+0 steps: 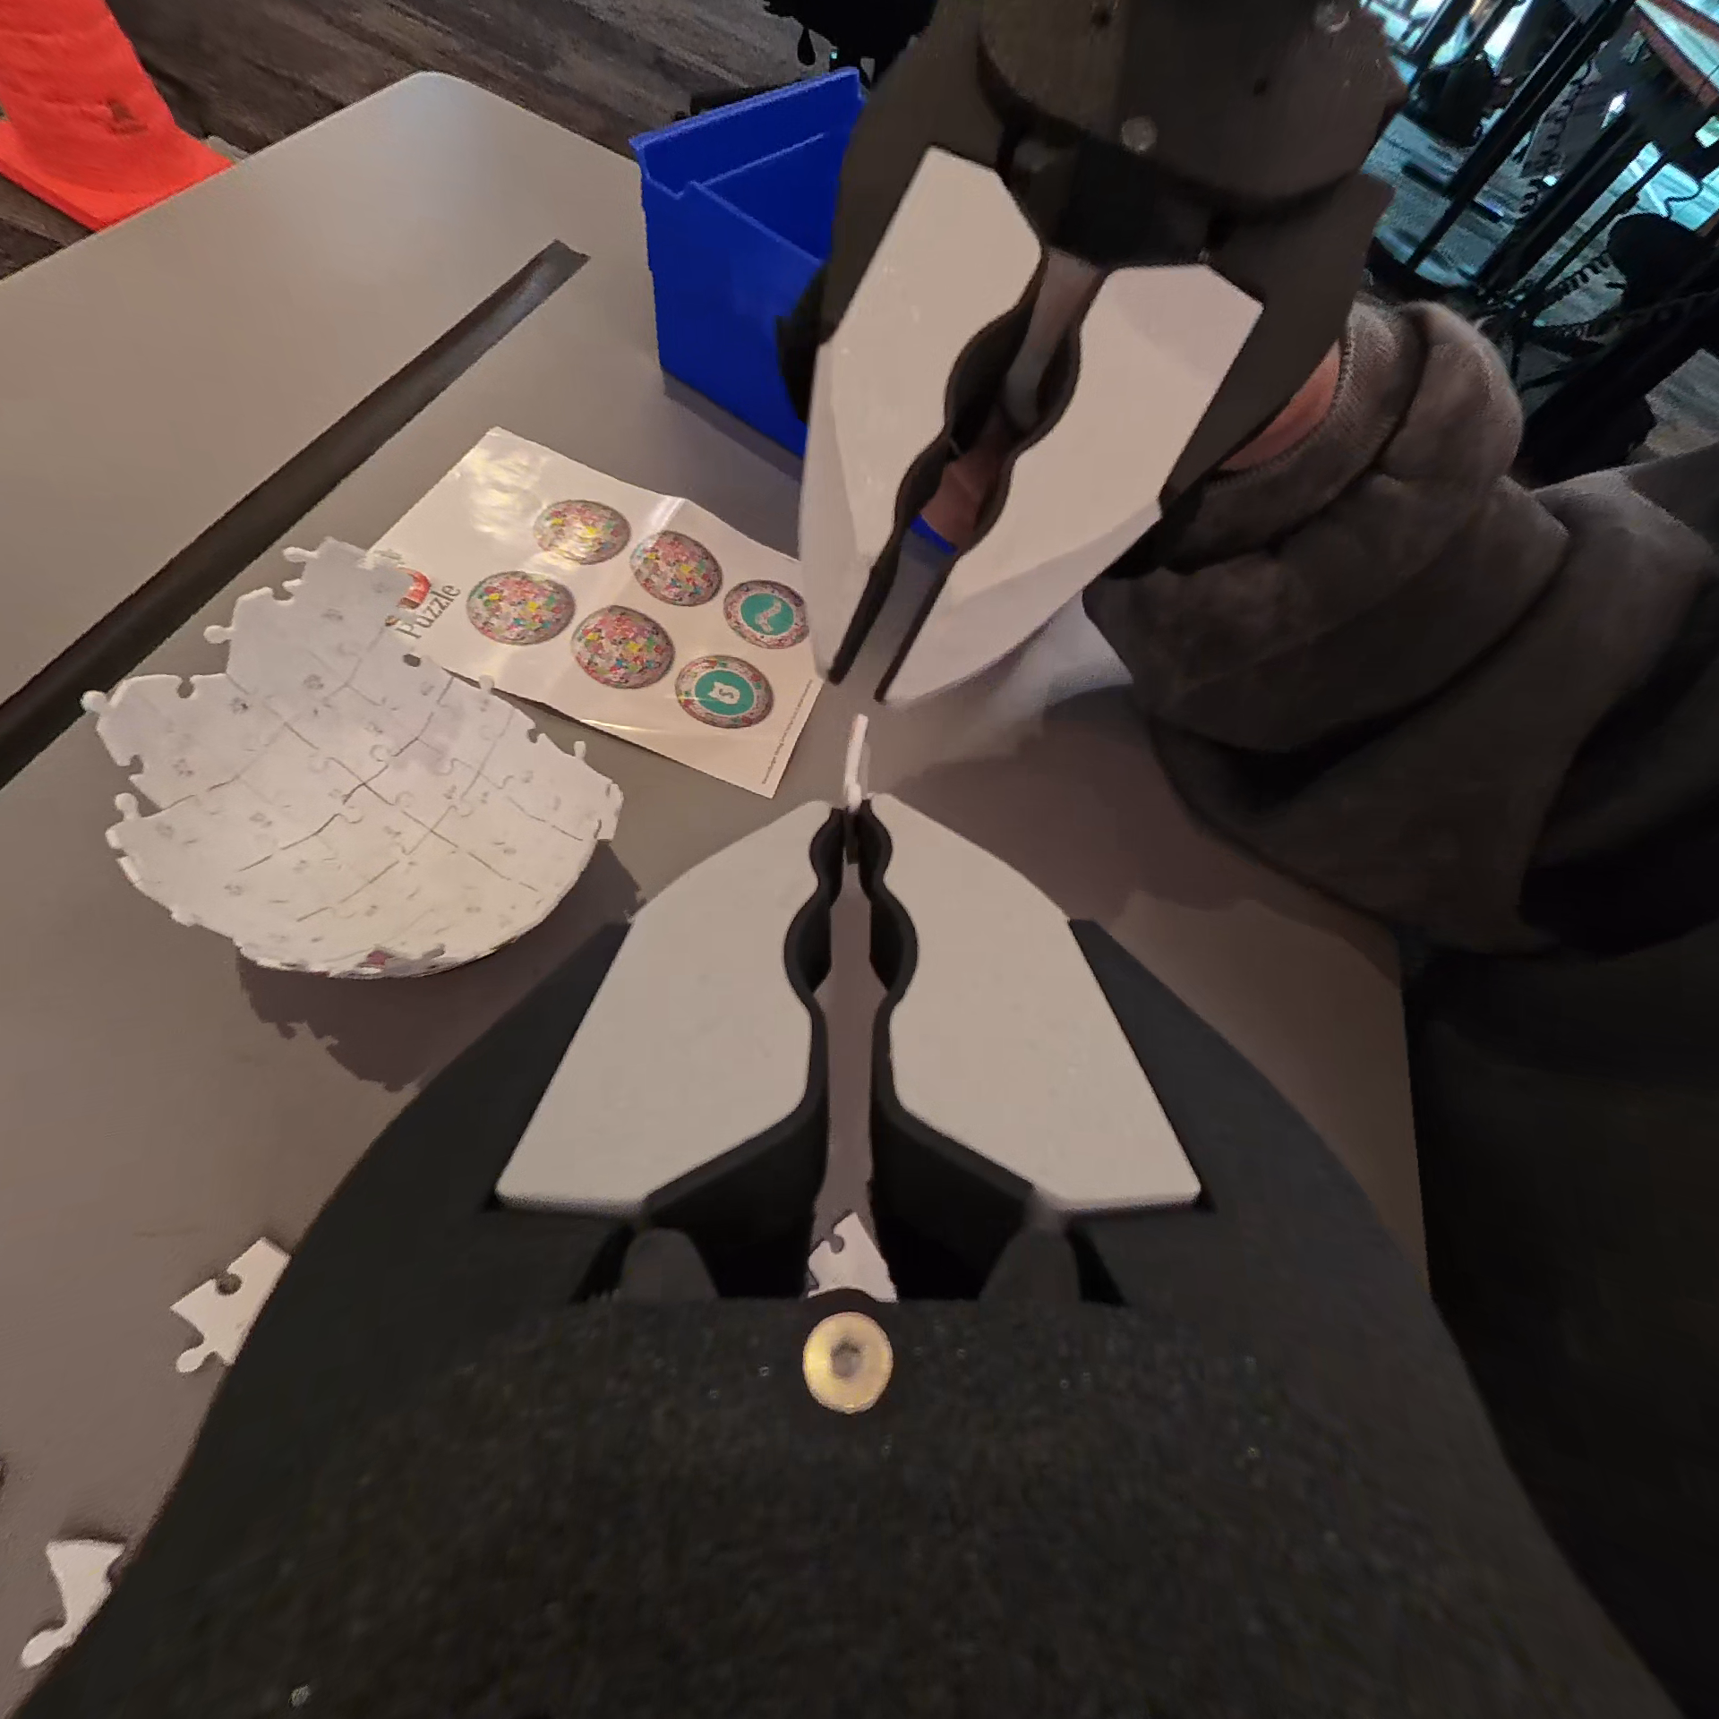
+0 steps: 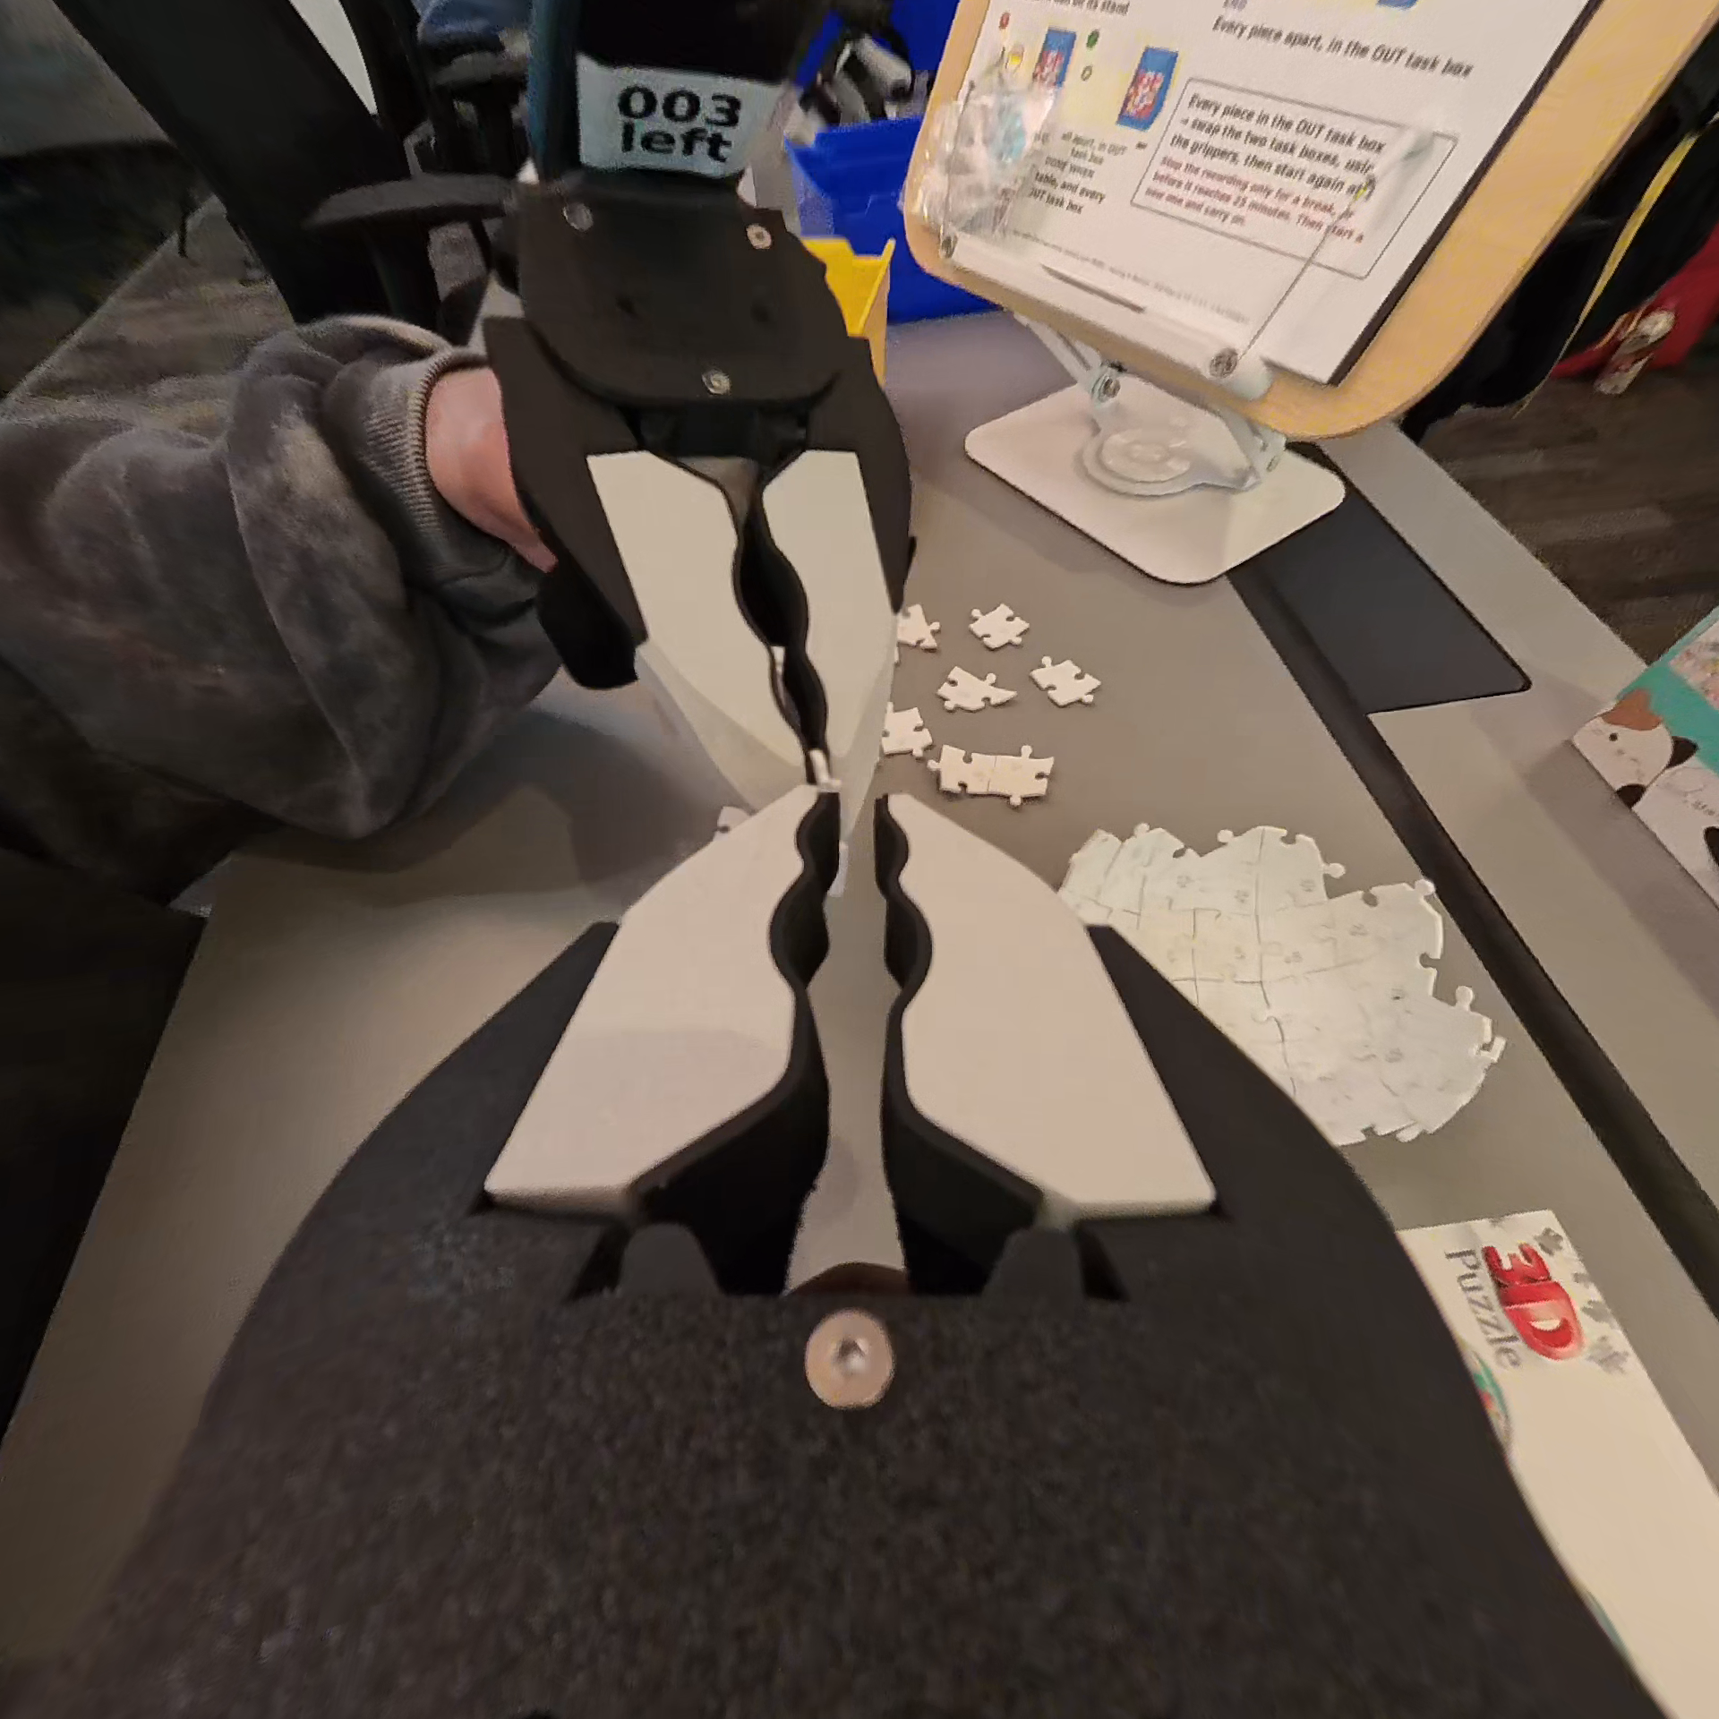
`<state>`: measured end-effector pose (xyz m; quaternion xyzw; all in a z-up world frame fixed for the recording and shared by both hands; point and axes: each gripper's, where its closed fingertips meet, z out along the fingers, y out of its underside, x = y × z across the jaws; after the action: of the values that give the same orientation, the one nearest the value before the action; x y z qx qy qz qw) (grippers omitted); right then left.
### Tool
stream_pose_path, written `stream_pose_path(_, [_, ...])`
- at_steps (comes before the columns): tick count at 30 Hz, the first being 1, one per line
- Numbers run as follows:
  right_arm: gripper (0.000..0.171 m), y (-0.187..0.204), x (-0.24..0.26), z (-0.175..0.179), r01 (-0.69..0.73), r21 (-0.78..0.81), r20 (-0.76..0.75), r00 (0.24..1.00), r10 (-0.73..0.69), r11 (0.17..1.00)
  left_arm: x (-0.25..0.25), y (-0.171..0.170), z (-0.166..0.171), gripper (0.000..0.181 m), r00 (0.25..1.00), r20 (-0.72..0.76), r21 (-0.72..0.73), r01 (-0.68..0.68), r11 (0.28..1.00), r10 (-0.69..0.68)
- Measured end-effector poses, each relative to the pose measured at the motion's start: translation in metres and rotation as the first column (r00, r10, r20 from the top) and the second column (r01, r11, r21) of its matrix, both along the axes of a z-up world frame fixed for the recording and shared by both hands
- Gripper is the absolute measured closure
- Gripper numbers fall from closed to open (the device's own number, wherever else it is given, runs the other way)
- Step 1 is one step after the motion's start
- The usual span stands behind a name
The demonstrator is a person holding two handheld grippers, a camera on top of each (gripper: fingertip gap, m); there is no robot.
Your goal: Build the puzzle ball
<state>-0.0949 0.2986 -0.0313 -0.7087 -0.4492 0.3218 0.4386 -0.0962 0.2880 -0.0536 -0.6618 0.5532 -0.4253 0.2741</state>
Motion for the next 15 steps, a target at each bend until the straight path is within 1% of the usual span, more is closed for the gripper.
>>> stream_pose_path(2, [0.166, -0.001, -0.002, -0.003, -0.017, -0.026, 0.05, 0.999, 0.019, 1.0, 0.0, 0.0, 0.003, 0.18, 1.0, 0.015, 0.01, -0.008, 1.0, 0.007])
stream_pose_path(5, [0.171, -0.003, -0.007, 0.001, -0.03, -0.021, 0.068, 0.997, 0.031, 0.999, -0.003, -0.001, 0.006, 0.179, 0.999, 0.031, 0.011, -0.012, 1.0, 0.011])
stream_pose_path(7, [0.171, -0.005, -0.01, 0.003, -0.034, -0.012, 0.073, 0.997, 0.034, 0.999, -0.006, -0.002, 0.009, 0.179, 0.999, 0.046, 0.008, -0.011, 1.0, 0.011])
stream_pose_path(12, [0.164, -0.012, -0.018, 0.005, -0.038, -0.025, 0.099, 0.994, 0.041, 0.999, -0.011, -0.008, 0.013, 0.179, 0.997, 0.077, 0.012, -0.006, 1.0, 0.005])
stream_pose_path(15, [0.168, -0.015, -0.021, 0.004, -0.034, -0.024, 0.138, 0.99, 0.037, 0.999, -0.014, -0.012, 0.015, 0.179, 0.996, 0.084, 0.026, -0.004, 1.0, 0.002])
